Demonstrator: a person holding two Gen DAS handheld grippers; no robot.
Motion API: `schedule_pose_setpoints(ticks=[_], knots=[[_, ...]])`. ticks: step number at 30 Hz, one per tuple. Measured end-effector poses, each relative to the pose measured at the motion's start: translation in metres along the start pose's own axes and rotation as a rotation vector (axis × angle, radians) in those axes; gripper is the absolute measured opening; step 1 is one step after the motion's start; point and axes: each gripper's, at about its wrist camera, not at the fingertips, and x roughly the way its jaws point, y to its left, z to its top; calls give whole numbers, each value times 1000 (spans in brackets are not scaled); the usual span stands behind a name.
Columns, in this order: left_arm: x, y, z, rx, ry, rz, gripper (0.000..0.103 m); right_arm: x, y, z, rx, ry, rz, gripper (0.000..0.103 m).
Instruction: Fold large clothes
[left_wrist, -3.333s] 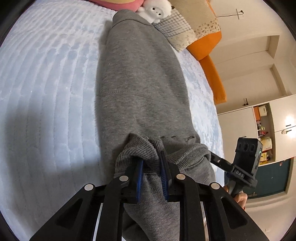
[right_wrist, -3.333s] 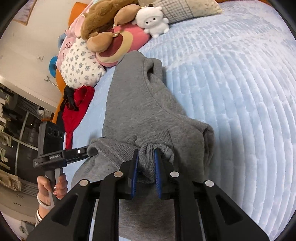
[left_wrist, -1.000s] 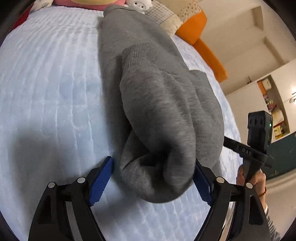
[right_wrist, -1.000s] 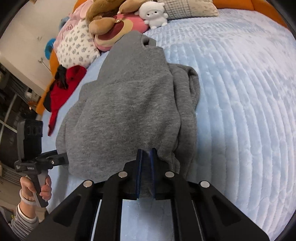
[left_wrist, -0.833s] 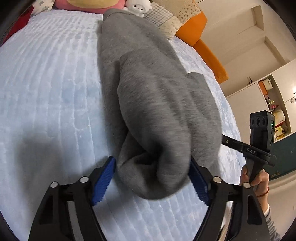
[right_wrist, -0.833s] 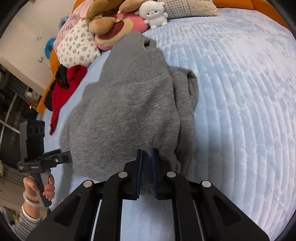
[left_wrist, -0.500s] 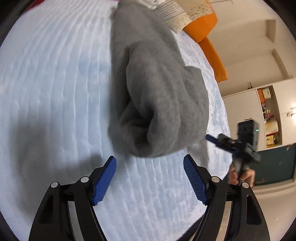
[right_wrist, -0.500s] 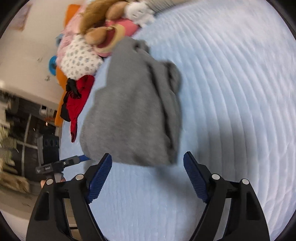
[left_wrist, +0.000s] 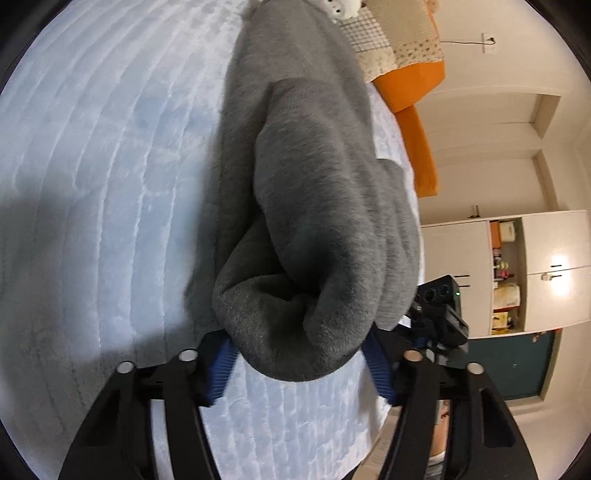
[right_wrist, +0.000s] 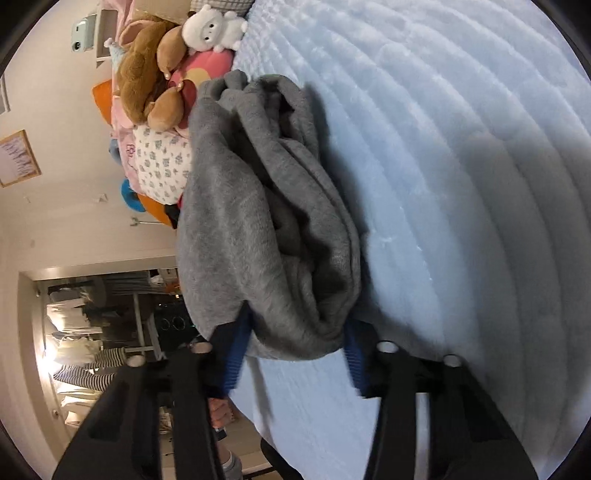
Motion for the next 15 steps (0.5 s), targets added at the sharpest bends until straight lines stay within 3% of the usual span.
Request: schedule_pose_setpoints(ticks=[5,9,15], knots=[[-22,-9,16,0,-31,-51,52,-8,42,18,-87,-18,16,34],[-42,-35,48,25,-79,-72,49,-10,87,42,-157,-45,23,33],[-63,-62,135,50,-164,-28,45,8,153,116,-254,-78,-13,33]])
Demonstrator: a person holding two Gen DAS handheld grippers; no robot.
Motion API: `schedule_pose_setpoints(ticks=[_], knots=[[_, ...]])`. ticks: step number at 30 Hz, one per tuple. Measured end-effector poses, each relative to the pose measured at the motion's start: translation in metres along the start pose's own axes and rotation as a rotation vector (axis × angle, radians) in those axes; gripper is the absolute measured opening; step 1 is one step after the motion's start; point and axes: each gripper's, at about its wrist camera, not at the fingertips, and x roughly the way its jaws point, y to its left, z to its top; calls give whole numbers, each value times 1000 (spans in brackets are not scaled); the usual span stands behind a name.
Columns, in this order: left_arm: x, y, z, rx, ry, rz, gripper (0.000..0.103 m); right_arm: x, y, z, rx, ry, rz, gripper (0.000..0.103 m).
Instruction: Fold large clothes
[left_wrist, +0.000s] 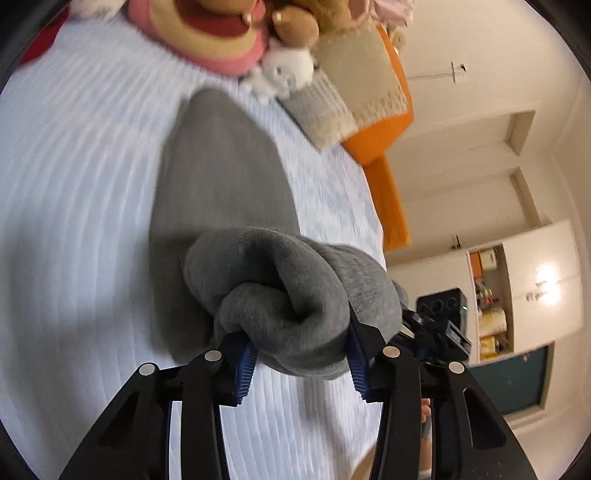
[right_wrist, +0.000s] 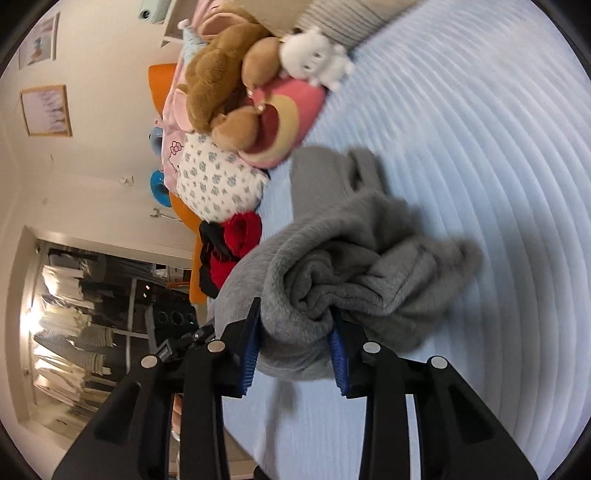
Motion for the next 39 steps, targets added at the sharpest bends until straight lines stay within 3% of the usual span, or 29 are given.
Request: schedule_pose_setpoints(ticks=[4,8,12,19,21,22,23,24,26,27,30,31,32,35,39], knots=[[14,12,70,-52,-38,17,44,34,13,67,-19,-34,-51,33],[44,31,129,-104,0,36,44,62,-4,109,8,-51,-87,33],[73,52,154,-132,9,62,44,95,-36,135,45,-75,-136,33],[76,76,160,-213,-20,-40,45,105,-56,142,94,-84,-80,38],[68,75,157,-248,-10,-78,47,95,-51,143,124,-57,-50,45],[61,71,155,-256,-5,-93,49,88,-46,143,124,-53,-26,65],[53,66,152,-265,-8,-126,52,77,-36,144,101,-64,-11,98],[44,58,151,-248,-19,-148,63,63,-24,144,59,-94,-49,96],[22,38,149,-200,-70,-108,76,45,-6,146,3,-119,-63,99],[9,25,149,-166,-105,-86,82,39,0,146,-15,-129,-69,99],[-4,-13,151,-21,-133,-8,82,33,28,143,-137,-161,-168,98],[-4,-28,152,38,-148,26,82,37,34,141,-172,-157,-182,92],[2,-40,151,91,-152,39,82,44,41,139,-211,-154,-209,74],[34,-51,152,149,-122,105,79,79,51,134,-307,-116,-339,44],[78,-32,152,166,-52,239,69,118,38,131,-350,-77,-469,40]])
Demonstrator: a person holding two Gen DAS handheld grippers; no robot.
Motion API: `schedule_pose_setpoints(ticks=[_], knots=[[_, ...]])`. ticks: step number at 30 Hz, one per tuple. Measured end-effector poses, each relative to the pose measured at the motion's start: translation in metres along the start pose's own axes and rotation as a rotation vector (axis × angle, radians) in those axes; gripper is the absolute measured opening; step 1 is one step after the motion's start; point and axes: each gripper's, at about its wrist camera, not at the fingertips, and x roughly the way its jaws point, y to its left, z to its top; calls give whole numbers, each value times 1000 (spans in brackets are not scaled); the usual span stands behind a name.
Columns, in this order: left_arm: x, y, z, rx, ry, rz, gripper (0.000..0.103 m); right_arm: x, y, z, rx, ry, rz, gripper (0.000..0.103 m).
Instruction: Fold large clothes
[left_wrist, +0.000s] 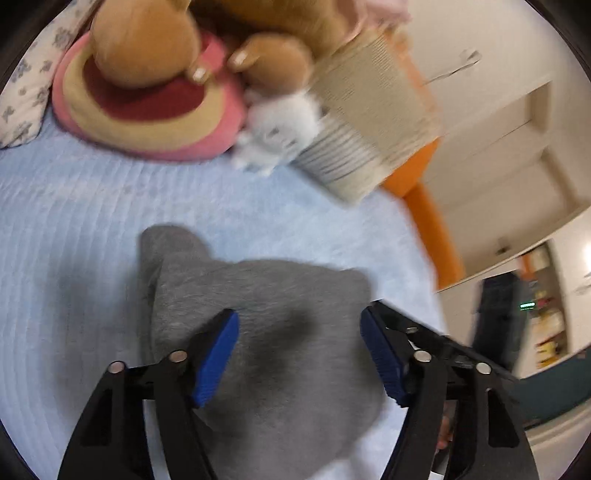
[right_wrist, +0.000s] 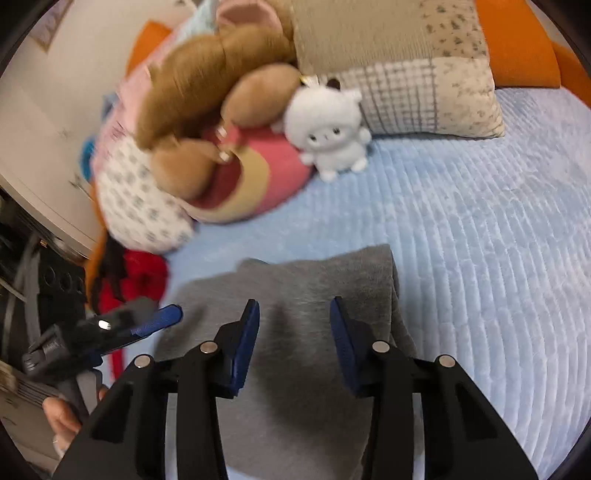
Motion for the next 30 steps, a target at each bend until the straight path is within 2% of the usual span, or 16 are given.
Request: schedule_pose_setpoints(ticks=[2,5,6,7,12,14,15,16,17,18,19,22,24,27,28,30], knots=[[17,19,-1,-33,14,36,62,24,-4,-5,-17,42,-55,39],[33,45,-1,-85,38,24,44,62,-18,-18,-5,107,-83,40],[37,52,-2,-93,38,26,36,71,-22,-22,7,100,-82,40],[40,58,-5,-94,31,21,34,76,-28,-26,19,76,-64,40],[30,58,-9,-104,14,-4,34,63,-24,-25,18,86,-59,41],[16,50,-10,-107,19,2,35,34,-20,-23,39,63,-3,52],[9,43,-11,-93,19,16,41,15,-15,-24,27,52,45,56],[-4,31,-15,-54,11,35,53,2,-11,-25,9,47,64,63],[-18,17,-21,-3,-2,45,61,-13,-6,-28,-14,42,86,65],[-26,7,-26,33,-12,43,75,-25,-2,-33,-34,44,109,65],[-36,-7,-35,90,-23,43,80,-36,-1,-39,-46,50,126,65],[-39,-30,-56,188,10,55,80,-45,-4,-55,-48,81,166,64],[-32,-23,-64,160,45,30,78,-38,-12,-62,-23,115,183,60],[-27,-6,-71,120,46,-28,65,-27,-25,-73,13,138,191,43],[-27,-2,-75,133,40,-38,57,-21,-30,-75,20,143,179,36],[-32,4,-79,129,27,-64,50,-5,-37,-79,30,169,155,32]])
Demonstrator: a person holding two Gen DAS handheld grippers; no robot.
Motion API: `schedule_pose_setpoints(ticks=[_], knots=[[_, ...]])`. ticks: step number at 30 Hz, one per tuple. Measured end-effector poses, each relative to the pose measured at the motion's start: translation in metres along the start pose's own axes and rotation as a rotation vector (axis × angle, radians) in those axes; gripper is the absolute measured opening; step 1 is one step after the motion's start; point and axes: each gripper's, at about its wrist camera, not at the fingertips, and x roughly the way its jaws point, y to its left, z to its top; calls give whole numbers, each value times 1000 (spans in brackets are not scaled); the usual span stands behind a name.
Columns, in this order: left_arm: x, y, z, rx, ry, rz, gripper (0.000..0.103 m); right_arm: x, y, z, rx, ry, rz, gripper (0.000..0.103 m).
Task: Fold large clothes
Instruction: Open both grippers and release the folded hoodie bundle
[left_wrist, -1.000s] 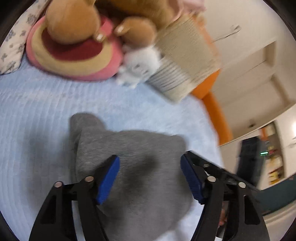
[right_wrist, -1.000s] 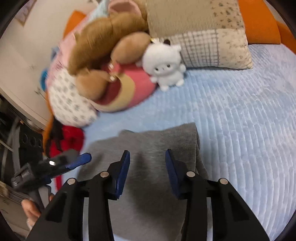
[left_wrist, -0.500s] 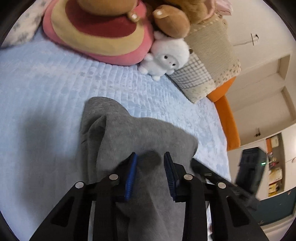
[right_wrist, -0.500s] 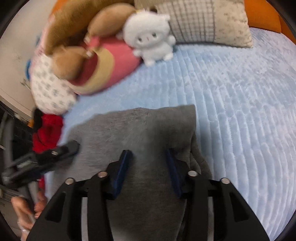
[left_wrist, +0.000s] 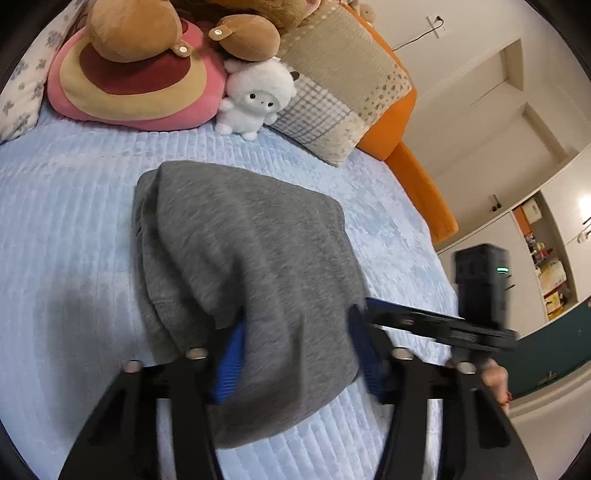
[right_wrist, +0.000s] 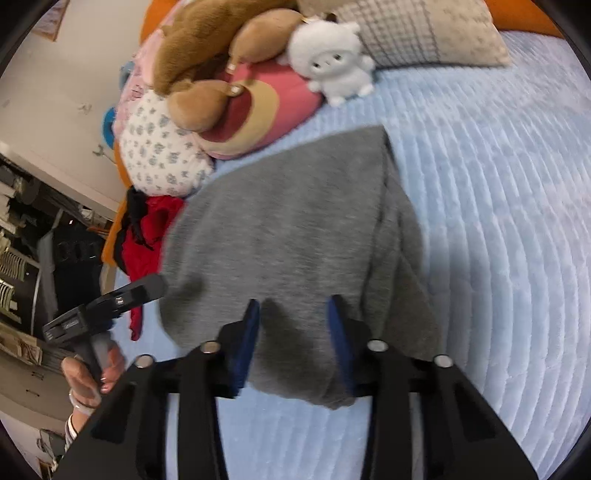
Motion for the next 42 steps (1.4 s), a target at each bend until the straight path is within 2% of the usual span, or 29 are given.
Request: schedule_pose_setpoints(ticks=[1,3,7,12,14,21,24,29,33,36,42], knots=[[-8,1,-3,-13,-21,-48,50,11,-3,-2,-5,12,-4,32],[-17,-6,-6,3,-39,-84,51,20,-4,-3,-15,5,-8,32],[-17,-26,-9,92,-16,-55,55,24,-4,-1,-13,1,-2,32],[-35,-35,-14,92,-65,-46,55,24,-4,1,-24,15,-19,32],[-37,-35,-16,97,-59,-54,58,25,-3,1,-31,19,-30,32],[-40,-46,-22,134,-54,17,58,28,2,3,-39,26,-49,33],[-43,-57,-25,169,-59,81,59,29,4,3,-41,29,-58,33],[-52,-73,-23,200,-84,111,60,29,5,4,-37,31,-68,33],[-45,-81,-18,217,-71,135,62,29,6,5,-35,35,-70,33],[-24,-73,-11,200,-38,171,62,30,6,6,-34,38,-64,33],[11,-29,-7,99,17,250,60,28,-4,5,-15,41,-14,33]])
